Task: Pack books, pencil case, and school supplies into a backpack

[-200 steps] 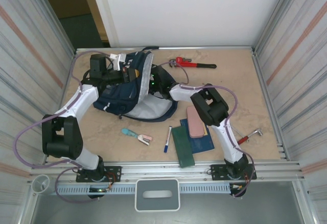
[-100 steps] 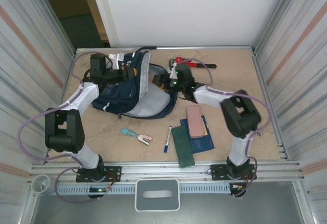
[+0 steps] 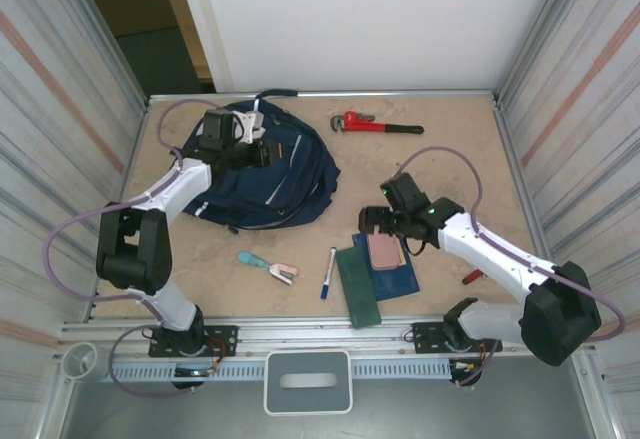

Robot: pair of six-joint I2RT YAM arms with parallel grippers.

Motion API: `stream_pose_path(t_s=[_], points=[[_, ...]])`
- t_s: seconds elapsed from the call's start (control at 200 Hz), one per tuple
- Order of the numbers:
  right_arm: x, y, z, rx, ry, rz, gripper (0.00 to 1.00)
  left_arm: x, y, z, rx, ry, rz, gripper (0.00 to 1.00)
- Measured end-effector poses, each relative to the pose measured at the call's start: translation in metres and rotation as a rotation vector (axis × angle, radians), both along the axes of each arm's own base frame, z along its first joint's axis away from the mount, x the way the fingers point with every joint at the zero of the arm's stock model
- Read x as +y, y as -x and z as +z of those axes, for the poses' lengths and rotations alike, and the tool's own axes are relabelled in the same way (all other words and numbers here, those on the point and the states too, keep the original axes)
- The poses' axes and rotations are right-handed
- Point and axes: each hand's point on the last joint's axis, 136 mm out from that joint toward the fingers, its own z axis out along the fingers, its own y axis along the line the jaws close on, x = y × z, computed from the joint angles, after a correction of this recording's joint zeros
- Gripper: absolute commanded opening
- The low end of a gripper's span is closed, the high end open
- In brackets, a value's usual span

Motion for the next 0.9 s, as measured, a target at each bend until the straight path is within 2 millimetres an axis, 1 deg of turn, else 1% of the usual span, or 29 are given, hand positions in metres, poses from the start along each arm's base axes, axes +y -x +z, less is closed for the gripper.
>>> stream_pose_path(t_s=[0.075, 0.135, 0.24, 0.381, 0.491, 0.591, 0.671, 0.761, 0.847, 0.902], points=[[-0.003, 0.013, -0.02, 0.06, 0.063, 0.021, 1.0, 0.003, 0.003, -0.002, 0.0, -0.008, 0.01, 0.42], [-0.003, 0.016, -0.03, 0.083, 0.096, 0.03, 0.99, 0.003, 0.006, -0.005, 0.006, -0.013, 0.011, 0.42], [-0.003, 0.013, -0.044, 0.108, 0.131, 0.029, 0.91, 0.003, 0.009, -0.011, 0.017, -0.021, 0.011, 0.42], [-0.002, 0.009, -0.059, 0.132, 0.15, 0.028, 0.75, 0.004, 0.013, -0.012, 0.019, -0.025, 0.009, 0.42], [0.002, -0.001, -0.057, 0.128, 0.133, 0.026, 0.63, 0.005, 0.014, -0.006, 0.005, -0.024, 0.007, 0.42], [-0.004, -0.017, -0.056, 0.121, 0.119, -0.003, 0.57, 0.005, 0.016, 0.002, -0.014, -0.022, 0.005, 0.42], [-0.01, -0.033, -0.054, 0.114, 0.112, -0.032, 0.56, 0.004, 0.019, 0.009, -0.031, -0.019, 0.002, 0.42], [-0.018, -0.059, -0.052, 0.112, 0.093, -0.072, 0.62, 0.001, 0.026, 0.014, -0.045, -0.02, -0.007, 0.43], [-0.024, -0.096, -0.049, 0.095, 0.078, -0.111, 0.68, -0.005, 0.036, 0.019, -0.059, -0.018, -0.024, 0.43], [-0.025, -0.12, -0.048, 0.081, 0.063, -0.131, 0.76, -0.009, 0.041, 0.022, -0.066, -0.016, -0.035, 0.43]])
